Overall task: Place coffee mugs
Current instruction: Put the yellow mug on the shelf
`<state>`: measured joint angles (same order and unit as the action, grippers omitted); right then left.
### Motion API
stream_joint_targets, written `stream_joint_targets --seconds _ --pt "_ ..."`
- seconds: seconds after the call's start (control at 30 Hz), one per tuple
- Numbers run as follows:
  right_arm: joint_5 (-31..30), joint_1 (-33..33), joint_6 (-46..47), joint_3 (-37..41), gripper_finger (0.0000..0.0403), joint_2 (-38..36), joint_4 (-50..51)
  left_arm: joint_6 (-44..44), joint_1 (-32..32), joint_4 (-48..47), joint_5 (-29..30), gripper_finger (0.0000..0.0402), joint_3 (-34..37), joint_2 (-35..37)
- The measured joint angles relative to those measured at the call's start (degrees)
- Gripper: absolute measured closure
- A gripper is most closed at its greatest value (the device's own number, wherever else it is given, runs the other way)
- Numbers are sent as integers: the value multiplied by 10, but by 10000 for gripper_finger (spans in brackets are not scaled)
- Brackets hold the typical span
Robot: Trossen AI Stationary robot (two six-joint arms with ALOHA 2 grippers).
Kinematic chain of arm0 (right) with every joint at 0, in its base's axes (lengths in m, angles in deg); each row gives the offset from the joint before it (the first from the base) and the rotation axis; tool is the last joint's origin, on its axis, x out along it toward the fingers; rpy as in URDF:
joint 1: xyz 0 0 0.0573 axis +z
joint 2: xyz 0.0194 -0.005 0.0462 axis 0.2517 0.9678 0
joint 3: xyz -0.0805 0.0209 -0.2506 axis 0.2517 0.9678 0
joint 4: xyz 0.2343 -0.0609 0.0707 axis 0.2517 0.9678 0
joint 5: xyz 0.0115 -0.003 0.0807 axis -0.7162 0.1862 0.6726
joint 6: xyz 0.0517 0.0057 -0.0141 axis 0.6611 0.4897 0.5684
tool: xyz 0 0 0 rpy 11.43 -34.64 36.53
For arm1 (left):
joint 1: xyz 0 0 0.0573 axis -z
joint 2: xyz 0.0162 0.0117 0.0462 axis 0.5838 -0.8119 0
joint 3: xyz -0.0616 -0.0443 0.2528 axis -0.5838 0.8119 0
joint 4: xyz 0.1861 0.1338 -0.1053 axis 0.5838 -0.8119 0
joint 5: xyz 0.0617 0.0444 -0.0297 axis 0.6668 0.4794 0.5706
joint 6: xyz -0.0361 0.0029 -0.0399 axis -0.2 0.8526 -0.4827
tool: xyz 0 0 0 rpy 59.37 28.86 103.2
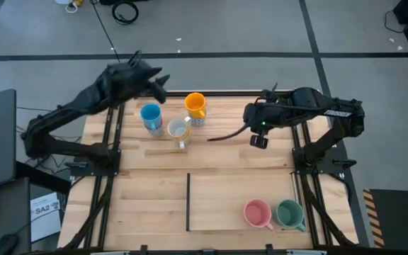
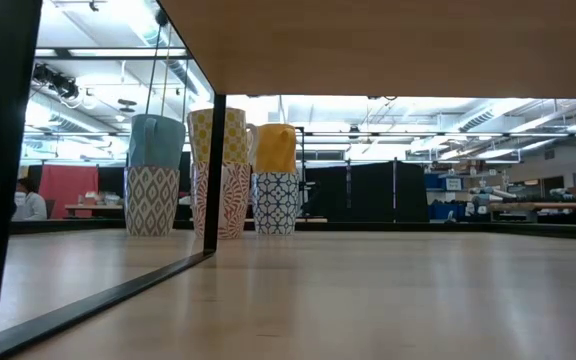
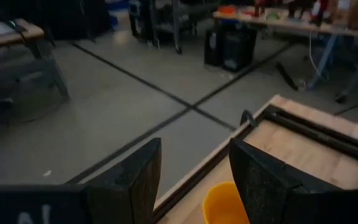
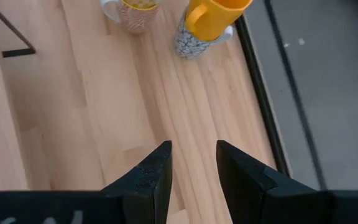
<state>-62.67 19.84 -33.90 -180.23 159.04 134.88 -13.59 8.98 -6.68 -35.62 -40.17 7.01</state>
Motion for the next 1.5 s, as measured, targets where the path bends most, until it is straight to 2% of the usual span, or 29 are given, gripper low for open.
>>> stream_joint_targets --seconds 0.13,0.37,0.6,0.77,1.27,1.5 --pt "38 -16 -15 0 272 0 1 -3 -50 -30 -69 205 -54 -68" --pt "50 -33 -37 0 272 0 0 -22 -105 -59 -130 205 -91 -175" --pt "76 -42 -38 0 272 0 0 -65 -117 -61 -185 205 -93 -256" --pt "98 -43 -39 0 272 0 0 -72 -112 -64 -216 205 -93 -288" --pt "111 -43 -39 0 272 0 0 -78 -84 -160 -207 205 -94 -311" --pt "114 -43 -36 0 273 0 0 -79 -77 -171 -206 205 -93 -310"
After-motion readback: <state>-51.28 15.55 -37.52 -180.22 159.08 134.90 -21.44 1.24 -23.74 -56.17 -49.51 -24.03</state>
